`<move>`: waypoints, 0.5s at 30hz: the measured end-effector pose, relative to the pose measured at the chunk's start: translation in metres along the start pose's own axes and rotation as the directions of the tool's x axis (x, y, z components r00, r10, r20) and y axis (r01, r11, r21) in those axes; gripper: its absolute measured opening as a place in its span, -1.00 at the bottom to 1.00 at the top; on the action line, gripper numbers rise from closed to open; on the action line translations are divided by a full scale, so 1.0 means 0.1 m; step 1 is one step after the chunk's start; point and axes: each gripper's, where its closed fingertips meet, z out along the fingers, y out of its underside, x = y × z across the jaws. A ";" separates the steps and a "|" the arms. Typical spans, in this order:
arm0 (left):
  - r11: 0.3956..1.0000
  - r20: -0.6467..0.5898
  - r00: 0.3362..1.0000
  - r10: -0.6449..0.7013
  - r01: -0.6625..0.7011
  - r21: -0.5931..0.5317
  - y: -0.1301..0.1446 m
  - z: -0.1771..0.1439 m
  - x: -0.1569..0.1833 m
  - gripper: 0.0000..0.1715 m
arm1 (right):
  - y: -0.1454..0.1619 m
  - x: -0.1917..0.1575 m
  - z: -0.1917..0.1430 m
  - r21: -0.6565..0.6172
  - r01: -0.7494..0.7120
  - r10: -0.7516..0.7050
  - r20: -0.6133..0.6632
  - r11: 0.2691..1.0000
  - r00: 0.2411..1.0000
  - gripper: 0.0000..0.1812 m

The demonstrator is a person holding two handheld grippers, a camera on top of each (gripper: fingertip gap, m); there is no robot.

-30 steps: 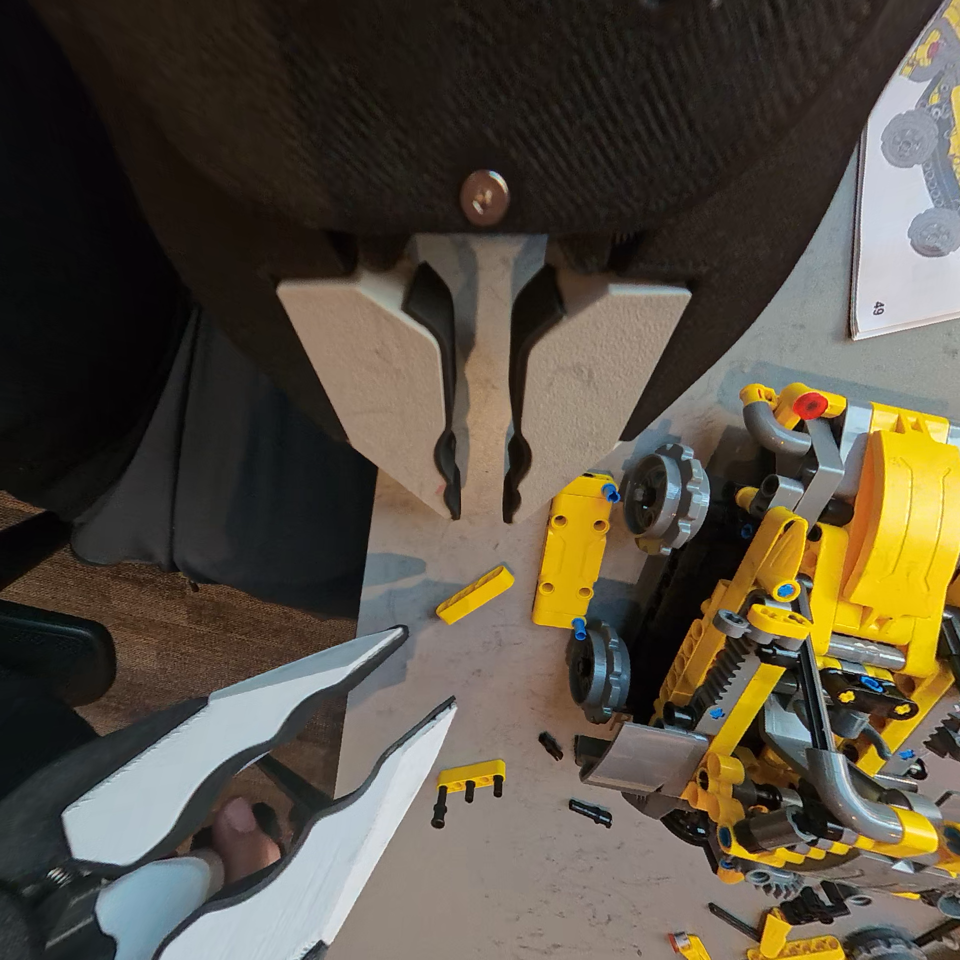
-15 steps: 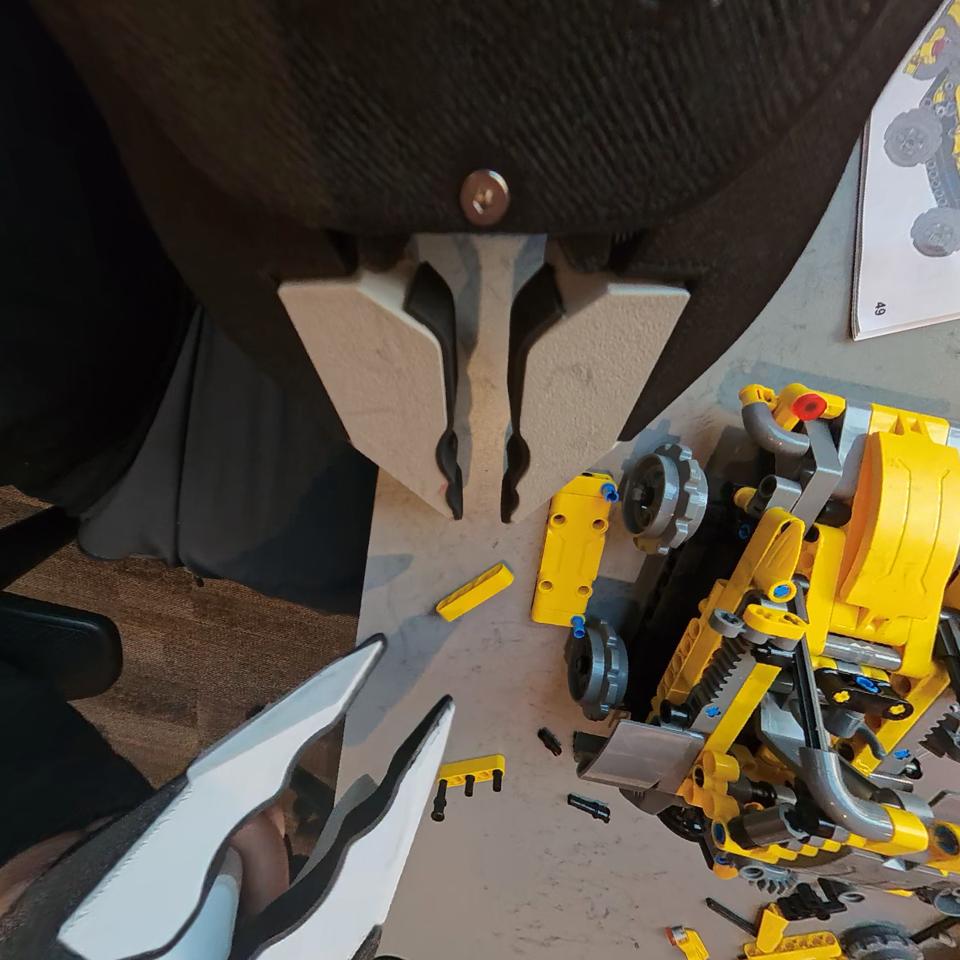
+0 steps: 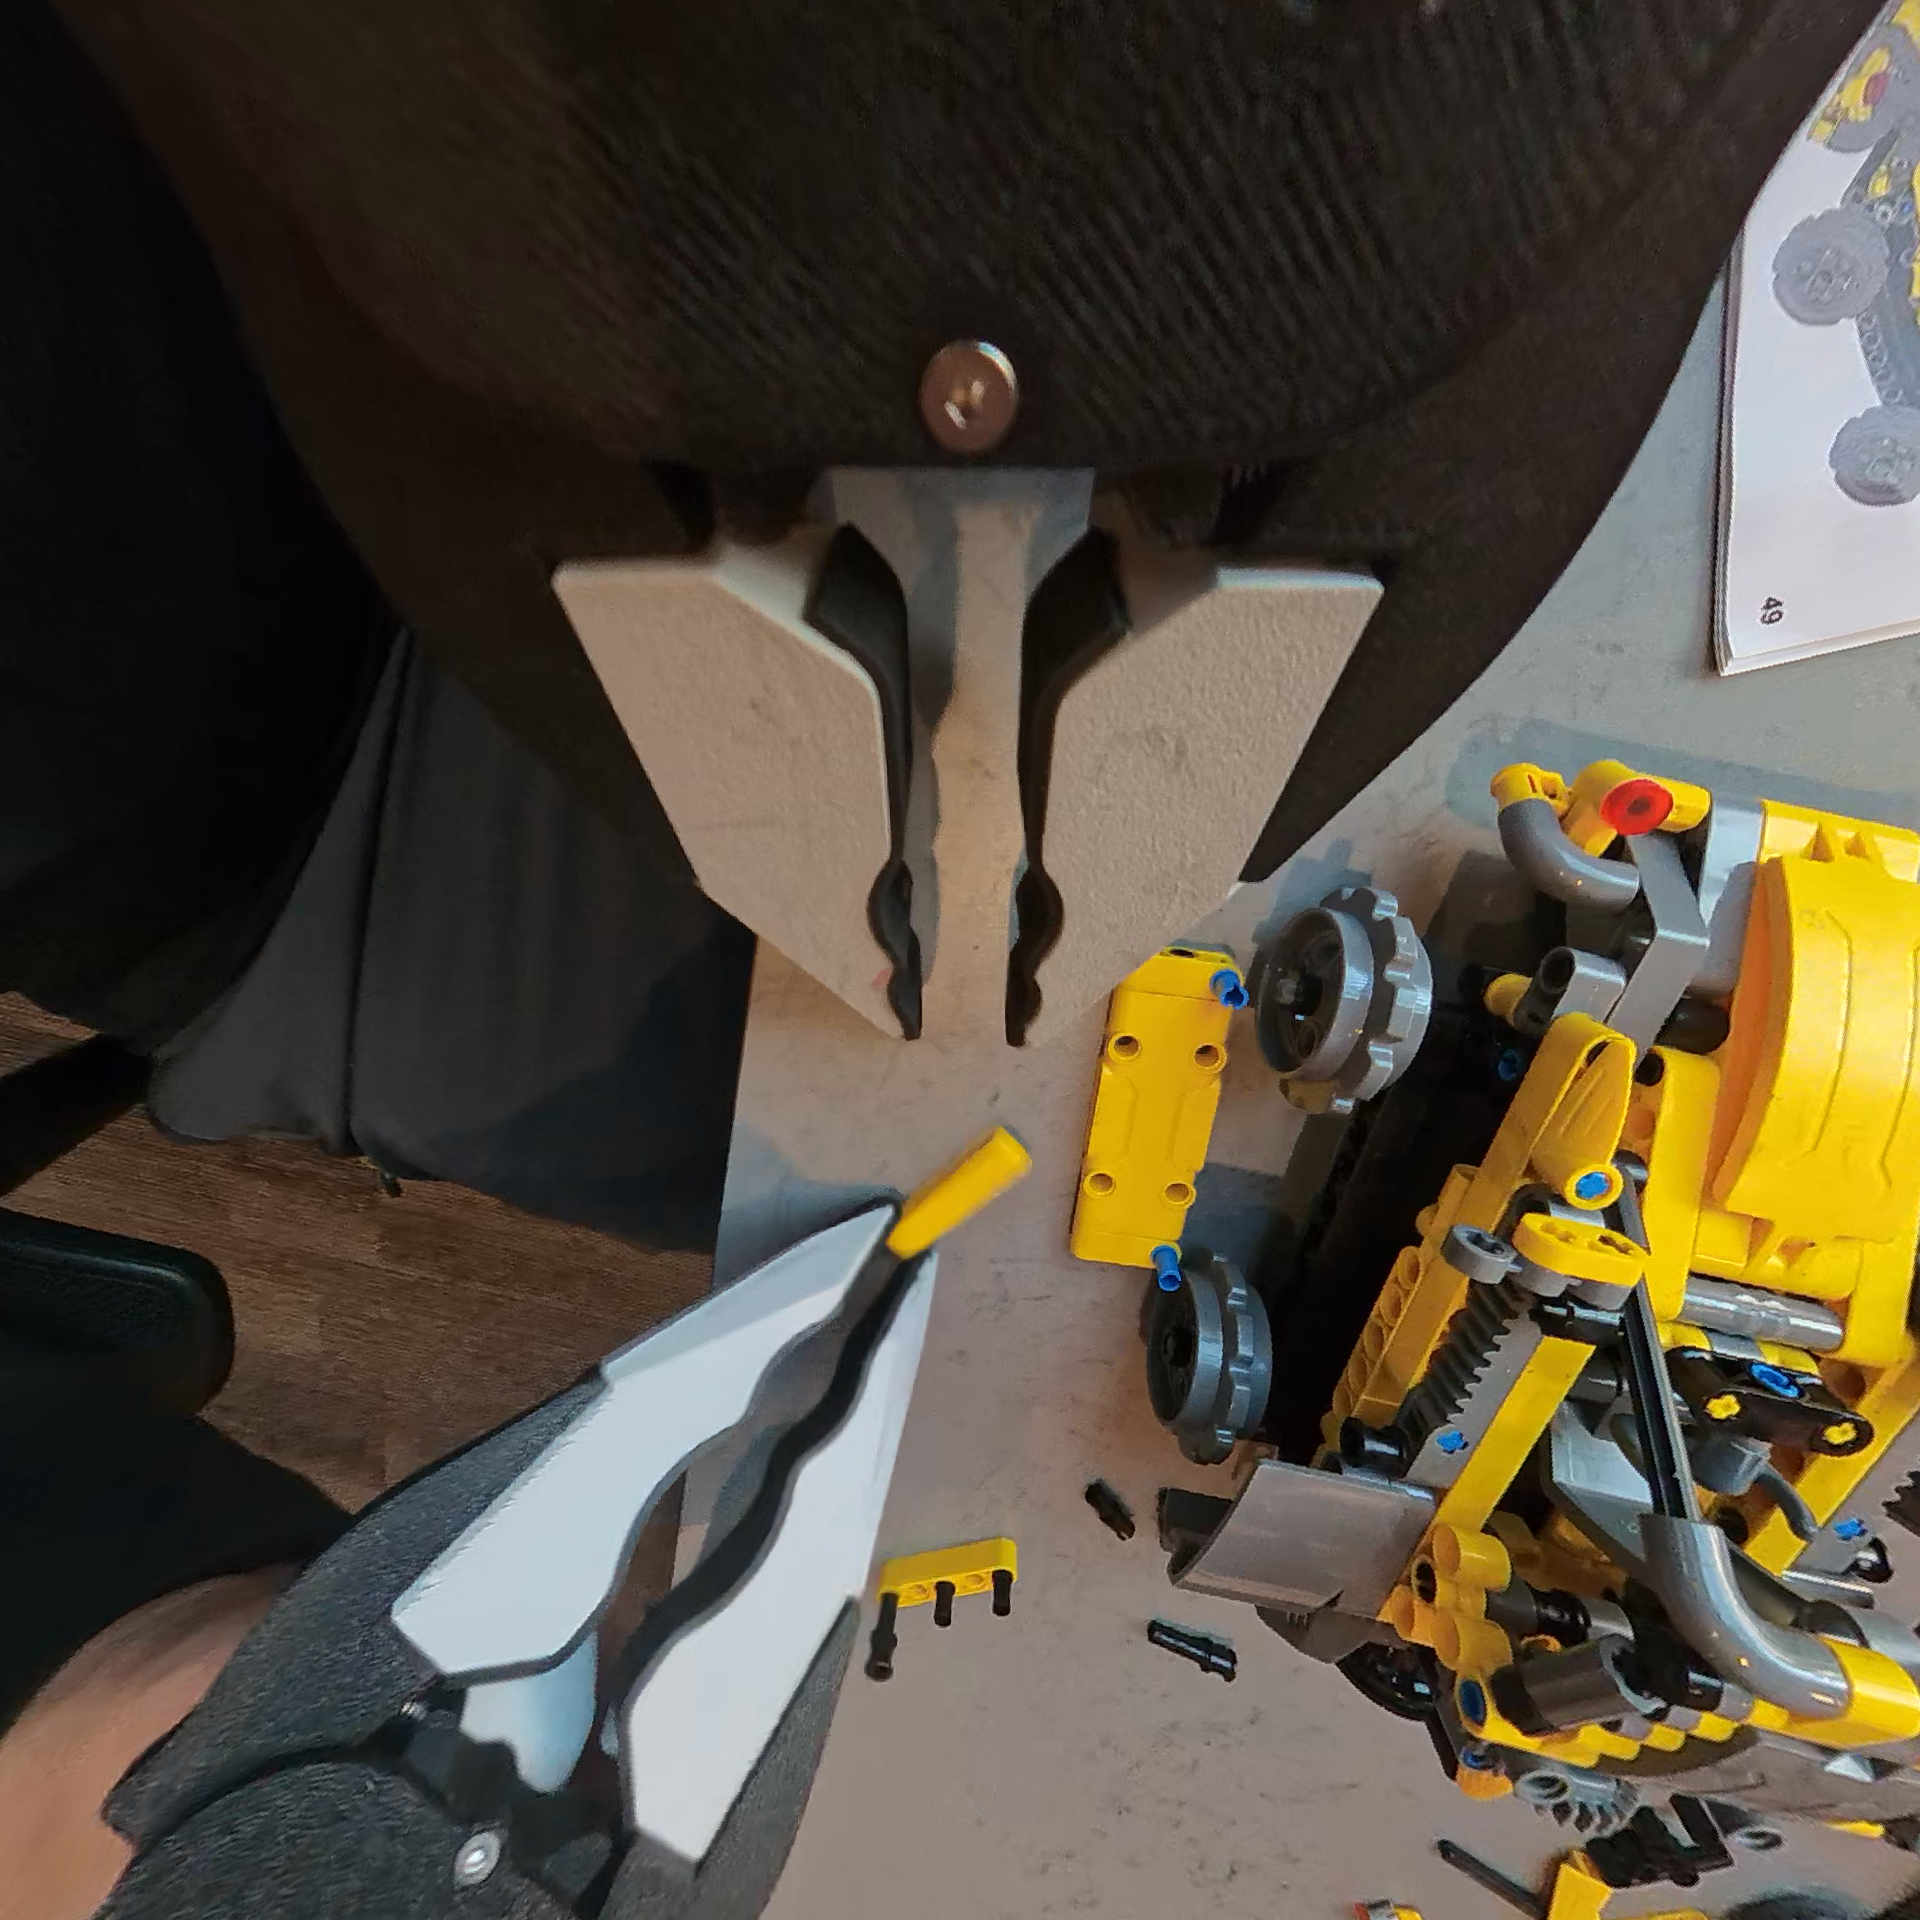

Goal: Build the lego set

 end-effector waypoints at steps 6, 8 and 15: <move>0.985 0.050 0.985 0.168 -0.170 0.037 -0.08 -0.01 0.06 -0.73 | -0.04 -0.15 -0.04 0.008 -0.199 0.194 0.201 0.980 0.960 -0.92; 0.947 0.122 0.940 0.319 -0.320 -0.016 -0.06 0.03 0.05 -0.72 | -0.09 -0.25 -0.08 -0.003 -0.297 0.282 0.323 0.955 0.904 -0.92; 0.791 0.145 0.778 0.611 -0.595 -0.140 -0.04 0.18 0.15 -0.77 | -0.08 -0.38 -0.14 -0.068 -0.435 0.410 0.492 0.898 0.768 -0.91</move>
